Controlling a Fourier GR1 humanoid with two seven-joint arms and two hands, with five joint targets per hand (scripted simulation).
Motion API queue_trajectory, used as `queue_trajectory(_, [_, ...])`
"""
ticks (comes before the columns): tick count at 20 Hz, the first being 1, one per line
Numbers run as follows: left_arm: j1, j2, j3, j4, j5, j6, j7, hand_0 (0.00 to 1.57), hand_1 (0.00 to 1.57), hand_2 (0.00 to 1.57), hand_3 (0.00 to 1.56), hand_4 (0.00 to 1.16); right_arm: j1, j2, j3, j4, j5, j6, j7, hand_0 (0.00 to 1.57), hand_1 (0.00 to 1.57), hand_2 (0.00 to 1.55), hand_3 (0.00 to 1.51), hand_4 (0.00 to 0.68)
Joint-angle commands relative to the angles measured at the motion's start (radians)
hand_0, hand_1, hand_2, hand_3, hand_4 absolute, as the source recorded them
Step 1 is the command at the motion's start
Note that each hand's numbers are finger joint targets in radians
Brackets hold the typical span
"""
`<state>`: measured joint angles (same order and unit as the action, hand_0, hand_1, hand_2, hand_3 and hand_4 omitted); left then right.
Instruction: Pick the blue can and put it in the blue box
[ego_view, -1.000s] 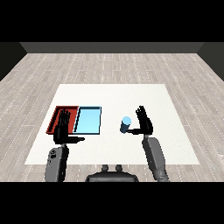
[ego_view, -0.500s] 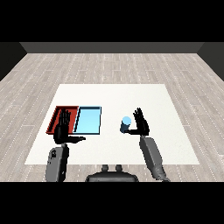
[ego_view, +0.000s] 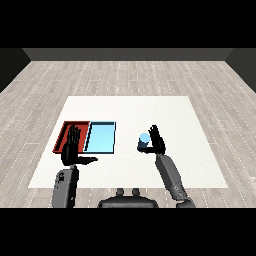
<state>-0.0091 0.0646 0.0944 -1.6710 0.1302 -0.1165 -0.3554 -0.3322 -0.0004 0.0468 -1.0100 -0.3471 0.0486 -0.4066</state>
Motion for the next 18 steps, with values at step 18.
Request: queue_trajectory(18, [-0.005, -0.001, 0.007, 0.025, 0.002, -0.006, -0.016, 0.0, 0.0, 0.0, 0.0, 0.0, -0.109, 0.0, 0.183, 0.2, -0.146, -0.091, -0.074, 0.0, 0.0, 0.0, 0.0, 0.0])
